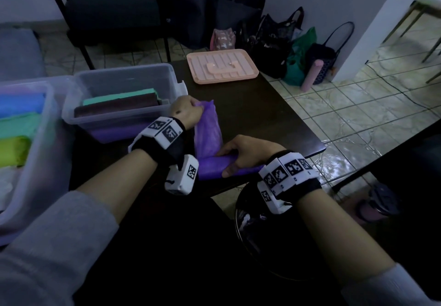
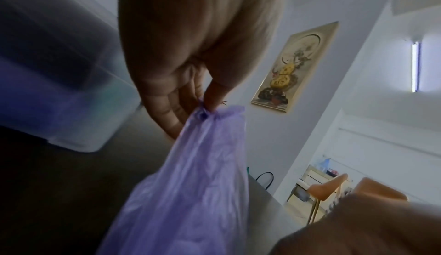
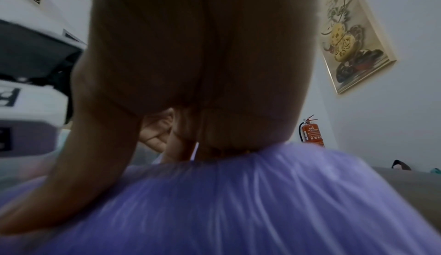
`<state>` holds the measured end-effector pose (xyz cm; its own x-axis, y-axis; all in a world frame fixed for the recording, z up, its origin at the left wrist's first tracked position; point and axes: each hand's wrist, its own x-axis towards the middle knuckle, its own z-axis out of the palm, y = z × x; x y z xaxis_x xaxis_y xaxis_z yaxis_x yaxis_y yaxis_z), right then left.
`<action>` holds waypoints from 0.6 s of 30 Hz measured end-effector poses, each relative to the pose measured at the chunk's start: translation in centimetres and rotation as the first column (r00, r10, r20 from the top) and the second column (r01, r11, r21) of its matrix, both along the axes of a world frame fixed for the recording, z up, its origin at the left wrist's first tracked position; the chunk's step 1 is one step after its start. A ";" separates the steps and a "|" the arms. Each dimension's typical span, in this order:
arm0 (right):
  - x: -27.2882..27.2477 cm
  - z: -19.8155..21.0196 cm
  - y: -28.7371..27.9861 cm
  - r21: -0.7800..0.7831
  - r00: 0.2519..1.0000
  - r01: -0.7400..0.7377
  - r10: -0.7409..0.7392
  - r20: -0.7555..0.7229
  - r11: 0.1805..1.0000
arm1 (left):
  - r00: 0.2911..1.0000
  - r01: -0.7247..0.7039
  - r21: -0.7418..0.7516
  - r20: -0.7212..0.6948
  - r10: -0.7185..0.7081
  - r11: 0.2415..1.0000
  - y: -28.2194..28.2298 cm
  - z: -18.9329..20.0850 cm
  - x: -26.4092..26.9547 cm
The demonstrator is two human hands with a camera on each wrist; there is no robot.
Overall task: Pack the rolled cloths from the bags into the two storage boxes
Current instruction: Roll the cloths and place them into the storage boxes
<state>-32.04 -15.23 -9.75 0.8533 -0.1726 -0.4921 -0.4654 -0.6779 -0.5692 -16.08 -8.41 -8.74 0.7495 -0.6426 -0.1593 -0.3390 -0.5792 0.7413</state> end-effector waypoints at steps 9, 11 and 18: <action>0.1 -0.1 -0.3 0.062 1.000 0.023 -0.023 -0.011 0.998 | 0.933 0.136 -0.087 0.347 -0.098 0.987 -1.4 3.0 -1.6; 0.2 -0.1 -0.4 0.067 0.999 0.018 -0.017 -0.027 0.998 | 0.874 0.202 -0.006 0.452 -0.178 0.979 -1.0 2.9 -2.0; 0.2 0.0 -0.1 0.038 1.000 0.004 -0.004 -0.004 0.999 | 0.836 0.502 0.371 0.025 -0.548 0.781 -0.1 -1.4 -0.8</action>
